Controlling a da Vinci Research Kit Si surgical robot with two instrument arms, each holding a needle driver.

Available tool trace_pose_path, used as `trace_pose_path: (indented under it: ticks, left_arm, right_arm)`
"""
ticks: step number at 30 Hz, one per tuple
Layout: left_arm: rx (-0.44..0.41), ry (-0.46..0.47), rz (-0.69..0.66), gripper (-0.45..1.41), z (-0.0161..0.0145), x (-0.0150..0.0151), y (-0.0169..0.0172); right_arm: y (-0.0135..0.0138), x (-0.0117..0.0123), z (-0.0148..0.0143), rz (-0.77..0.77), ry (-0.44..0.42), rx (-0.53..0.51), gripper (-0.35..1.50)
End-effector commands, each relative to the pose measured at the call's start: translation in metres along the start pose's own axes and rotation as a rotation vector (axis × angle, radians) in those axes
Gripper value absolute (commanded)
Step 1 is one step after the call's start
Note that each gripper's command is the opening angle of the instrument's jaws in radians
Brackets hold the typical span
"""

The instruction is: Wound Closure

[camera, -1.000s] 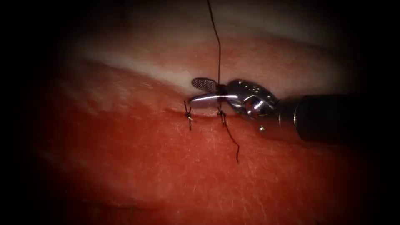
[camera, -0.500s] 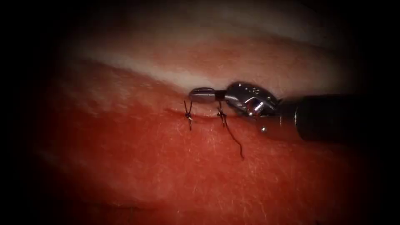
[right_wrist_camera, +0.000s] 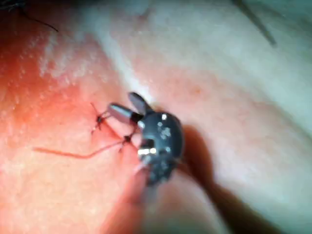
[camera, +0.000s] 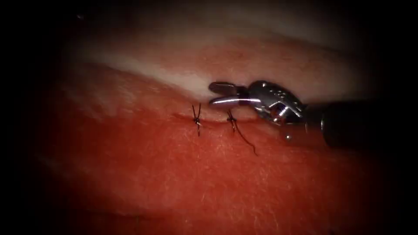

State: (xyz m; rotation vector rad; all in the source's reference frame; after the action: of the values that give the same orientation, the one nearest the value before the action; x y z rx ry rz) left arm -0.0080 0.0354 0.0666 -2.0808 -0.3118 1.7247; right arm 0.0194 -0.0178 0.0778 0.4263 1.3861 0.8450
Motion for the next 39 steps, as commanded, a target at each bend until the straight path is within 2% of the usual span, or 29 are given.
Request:
trace_pose_path:
  ticks: [1,4,9,15,21,31,34,39]
  left_arm:
    - [-0.01,-0.022,0.01,-0.45,0.0011,-0.0015,-0.0006]
    - [-0.016,-0.068,-0.008,-0.45,0.0035,-0.0049,-0.0005]
    - [-0.051,-0.13,-0.053,-0.45,0.0097,-0.0114,0.0]
    - [-0.083,-0.144,-0.081,-0.45,0.0164,-0.017,0.0001]
    - [-0.1,-0.164,-0.086,-0.45,0.02,-0.0205,-0.0005]
    - [-0.067,-0.22,-0.078,-0.45,0.0252,-0.0247,-0.0018]
    - [-0.056,-0.232,-0.074,-0.45,0.0274,-0.0255,-0.0012]
    - [-0.086,-0.248,-0.082,-0.45,0.0306,-0.0256,-0.0003]
  right_arm:
    - [0.0001,0.0,-0.0015,0.004,-0.007,-0.013,1.13]
    - [-0.0007,0.0002,-0.0047,0.005,0.006,-0.016,1.2]
    - [-0.0026,0.0003,-0.0095,0.005,0.042,-0.025,1.2]
    - [-0.0041,0.0001,-0.013,0.0,0.053,-0.045,1.21]
    - [-0.0051,-0.0006,-0.0139,-0.007,0.052,-0.045,1.21]
    - [-0.0063,-0.002,-0.0127,-0.021,0.043,-0.044,1.25]
    - [-0.0065,-0.0027,-0.013,-0.028,0.029,-0.04,1.25]
    - [-0.0069,-0.004,-0.0141,-0.041,0.023,-0.027,1.25]
